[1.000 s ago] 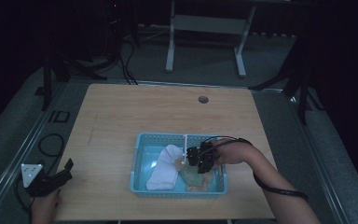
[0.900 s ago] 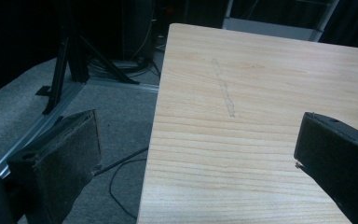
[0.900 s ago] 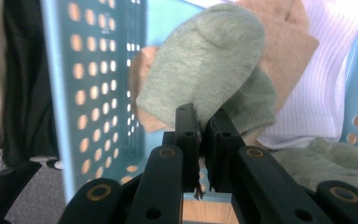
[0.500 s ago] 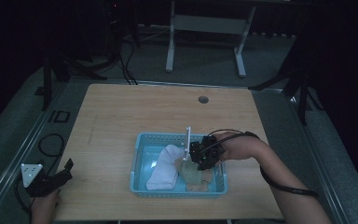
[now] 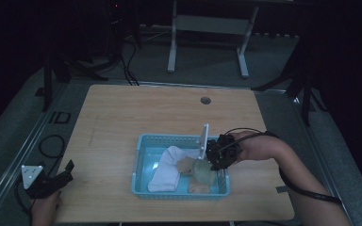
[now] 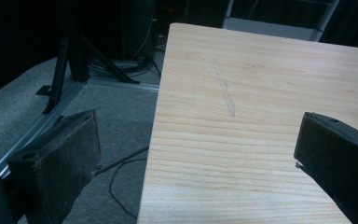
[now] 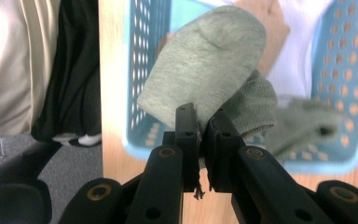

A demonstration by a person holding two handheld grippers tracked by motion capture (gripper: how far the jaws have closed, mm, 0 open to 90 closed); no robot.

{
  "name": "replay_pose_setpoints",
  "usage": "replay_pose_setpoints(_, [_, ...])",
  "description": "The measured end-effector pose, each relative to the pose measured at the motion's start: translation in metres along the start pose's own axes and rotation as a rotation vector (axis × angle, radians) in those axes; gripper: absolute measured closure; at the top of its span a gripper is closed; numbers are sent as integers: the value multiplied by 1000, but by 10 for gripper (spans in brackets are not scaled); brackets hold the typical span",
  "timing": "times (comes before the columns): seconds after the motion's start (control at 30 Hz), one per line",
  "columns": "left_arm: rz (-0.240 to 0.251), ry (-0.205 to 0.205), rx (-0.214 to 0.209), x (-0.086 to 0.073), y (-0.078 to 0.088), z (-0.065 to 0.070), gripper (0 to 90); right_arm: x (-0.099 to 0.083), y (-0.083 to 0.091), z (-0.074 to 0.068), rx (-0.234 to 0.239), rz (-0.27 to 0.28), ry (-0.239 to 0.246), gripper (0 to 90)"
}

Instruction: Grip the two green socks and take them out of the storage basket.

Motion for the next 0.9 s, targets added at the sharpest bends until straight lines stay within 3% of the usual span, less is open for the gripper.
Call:
replay_pose_setpoints(0.4, [-2,1,2,0,0,0,7,-60,18,-9,-27,14,-93,846])
replay_pose_setpoints(0.43, [-2,0,2,0,0,0,7,-77,17,-11,-31,12,-130,845])
replay_pose_setpoints(0.6, [-5,-1,4,0,0,0,7,-94,13,-13,-21,6,-174,845])
replay_pose_setpoints(0.63, [-4,1,3,0,0,0,7,-108,9,-14,-16,-4,-198,845])
replay_pose_setpoints(0.9, [-6,-2,5,0,0,0,7,-139,-9,-18,13,11,-264,845])
Point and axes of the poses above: each handheld gripper's, and its own axes: y roughly backward along the jaws, x roughly out of its top, z roughly to its right, the point moved 3 cm from there along -y, roughly forward along the jaws
